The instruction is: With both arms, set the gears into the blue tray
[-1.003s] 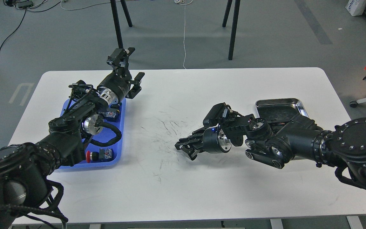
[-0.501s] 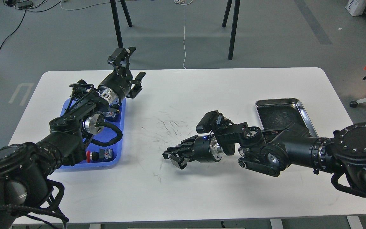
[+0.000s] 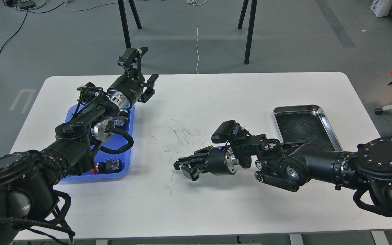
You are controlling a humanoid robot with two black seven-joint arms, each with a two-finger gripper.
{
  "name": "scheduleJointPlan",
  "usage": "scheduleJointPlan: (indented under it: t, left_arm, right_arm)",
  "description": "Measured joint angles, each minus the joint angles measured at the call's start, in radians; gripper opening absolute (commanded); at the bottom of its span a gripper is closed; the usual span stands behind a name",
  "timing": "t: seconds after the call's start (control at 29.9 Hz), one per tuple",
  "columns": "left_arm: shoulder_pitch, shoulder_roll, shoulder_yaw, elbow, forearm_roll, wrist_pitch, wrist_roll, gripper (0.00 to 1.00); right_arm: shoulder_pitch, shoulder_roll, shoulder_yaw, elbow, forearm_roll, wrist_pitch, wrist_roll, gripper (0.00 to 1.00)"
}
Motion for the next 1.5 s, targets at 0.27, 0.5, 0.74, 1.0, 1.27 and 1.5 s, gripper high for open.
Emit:
scheduleJointPlan:
  t: [0.27, 0.5, 0.74, 1.0, 1.27, 1.5]
  left_arm:
    - [-0.001, -0.006, 0.02, 0.0, 0.0, 0.003, 0.0, 1.0]
    - [-0.001, -0.007, 0.021, 0.0, 0.0, 0.003, 0.0, 1.0]
    - [0.003, -0.007, 0.022, 0.001, 0.0, 0.003, 0.0, 1.0]
    - [0.003, -0.006, 0.042, 0.0, 0.0, 0.002, 0.0, 1.0]
    - [0.003, -0.007, 0.064, 0.0, 0.0, 0.001, 0.0, 1.0]
    - [0.001, -0.019, 0.072, 0.0, 0.0, 0.001, 0.0, 1.0]
  right_arm:
    - [-0.016, 0.0, 0.059, -0.029, 0.016, 0.011, 0.0, 0.39]
    - [-0.023, 0.0, 0.063, -0.028, 0.025, 0.012, 0.0, 0.49]
    - [-0.021, 0.0, 0.075, -0.028, 0.087, 0.014, 0.0, 0.9]
    - [-0.018, 0.0, 0.19, -0.077, 0.231, 0.015, 0.0, 0.97]
    - [-0.012, 0.0, 0.32, -0.168, 0.458, 0.016, 0.0, 0.97]
    - [-0.009, 0.0, 0.367, -0.179, 0.656, 0.004, 0.0, 0.97]
